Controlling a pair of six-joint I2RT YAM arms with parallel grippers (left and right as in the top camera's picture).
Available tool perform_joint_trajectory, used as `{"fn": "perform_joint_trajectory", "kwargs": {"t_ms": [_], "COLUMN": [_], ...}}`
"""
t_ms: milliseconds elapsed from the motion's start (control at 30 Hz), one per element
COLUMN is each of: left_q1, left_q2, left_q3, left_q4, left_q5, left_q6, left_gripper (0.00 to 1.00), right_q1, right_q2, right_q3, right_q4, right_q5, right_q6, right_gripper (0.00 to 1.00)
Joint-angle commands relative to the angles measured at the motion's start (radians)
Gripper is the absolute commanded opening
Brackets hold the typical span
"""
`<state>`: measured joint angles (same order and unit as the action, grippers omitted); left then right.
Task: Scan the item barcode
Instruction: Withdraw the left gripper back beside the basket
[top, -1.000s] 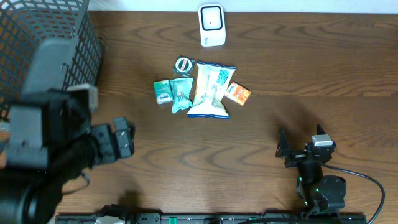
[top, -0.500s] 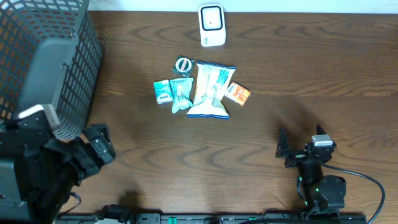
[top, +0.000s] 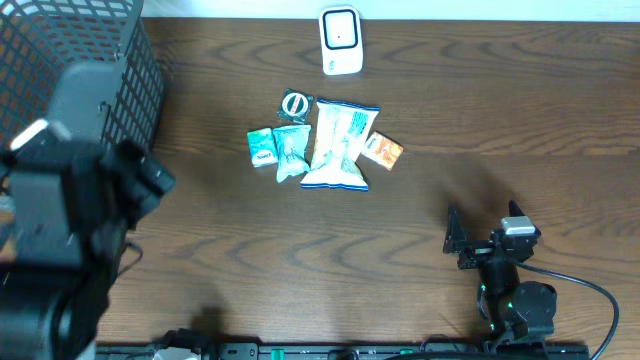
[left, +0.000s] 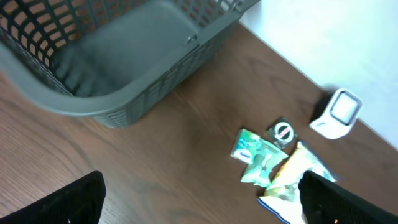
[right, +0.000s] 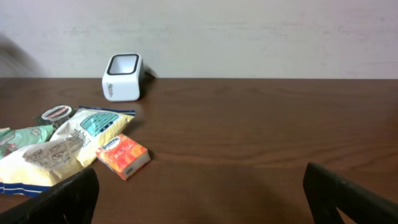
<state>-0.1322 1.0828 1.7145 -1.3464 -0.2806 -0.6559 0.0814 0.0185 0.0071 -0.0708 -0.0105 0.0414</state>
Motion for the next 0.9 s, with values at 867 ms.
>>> {"fn": "perform_joint_trajectory", "kwargs": {"t_ms": [867], "left_q1": [0.385], "left_q2": [0.236], "left_q3": [-0.01], "left_q4": [-0.089], "left_q5": [-0.02], "left_q6": [-0.063], "left_gripper": [0.97], "right_q1": [-0.005], "right_q2": [-0.003], "right_q3": [-0.002], "right_q4": [-0.004], "right_q5": [0.001], "right_q6": [0.01], "right_gripper": [0.99]}}
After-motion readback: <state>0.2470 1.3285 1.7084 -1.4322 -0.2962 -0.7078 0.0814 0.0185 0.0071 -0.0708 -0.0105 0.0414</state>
